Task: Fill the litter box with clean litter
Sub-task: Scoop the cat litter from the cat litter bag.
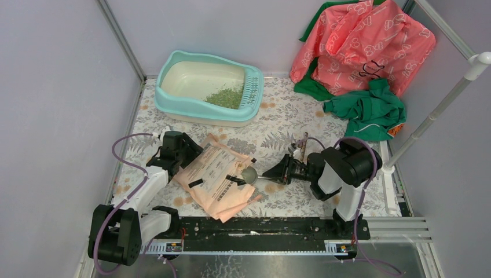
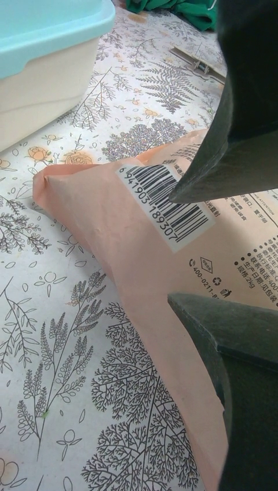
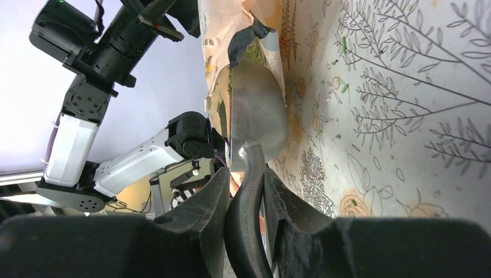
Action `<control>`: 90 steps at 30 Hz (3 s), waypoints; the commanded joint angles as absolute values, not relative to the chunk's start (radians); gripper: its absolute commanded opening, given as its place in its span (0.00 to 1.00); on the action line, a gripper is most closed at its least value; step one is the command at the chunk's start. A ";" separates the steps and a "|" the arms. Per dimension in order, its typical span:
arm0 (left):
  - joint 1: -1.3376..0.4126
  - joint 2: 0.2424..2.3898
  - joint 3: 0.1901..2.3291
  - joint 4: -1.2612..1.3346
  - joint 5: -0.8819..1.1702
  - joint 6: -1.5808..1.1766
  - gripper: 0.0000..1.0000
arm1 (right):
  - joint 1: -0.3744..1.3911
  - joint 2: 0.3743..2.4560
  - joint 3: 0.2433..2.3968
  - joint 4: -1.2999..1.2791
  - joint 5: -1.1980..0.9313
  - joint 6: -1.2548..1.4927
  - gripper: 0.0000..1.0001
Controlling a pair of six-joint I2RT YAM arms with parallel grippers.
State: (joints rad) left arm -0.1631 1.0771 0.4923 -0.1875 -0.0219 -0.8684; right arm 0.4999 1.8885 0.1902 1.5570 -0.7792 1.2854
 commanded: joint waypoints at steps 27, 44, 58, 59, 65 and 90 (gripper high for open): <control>-0.167 1.060 0.561 -0.218 -0.005 -0.844 0.87 | 0.275 1.732 0.001 1.705 -0.897 1.215 0.00; -0.167 1.054 0.569 -0.225 -0.005 -0.842 0.87 | 0.168 1.670 -0.094 1.700 -1.000 1.235 0.00; -0.167 1.041 0.576 -0.229 -0.005 -0.842 0.87 | 0.146 1.435 -0.150 1.414 -1.023 1.171 0.00; -0.167 1.039 0.576 -0.231 -0.005 -0.841 0.87 | 0.145 1.388 -0.146 1.352 -1.026 1.157 0.00; -0.167 1.032 0.575 -0.232 -0.005 -0.841 0.88 | 0.143 0.963 -0.067 0.655 -1.015 0.940 0.00; -0.166 1.038 0.557 -0.188 0.057 -0.844 0.88 | 0.143 0.908 0.265 0.694 -0.996 1.226 0.00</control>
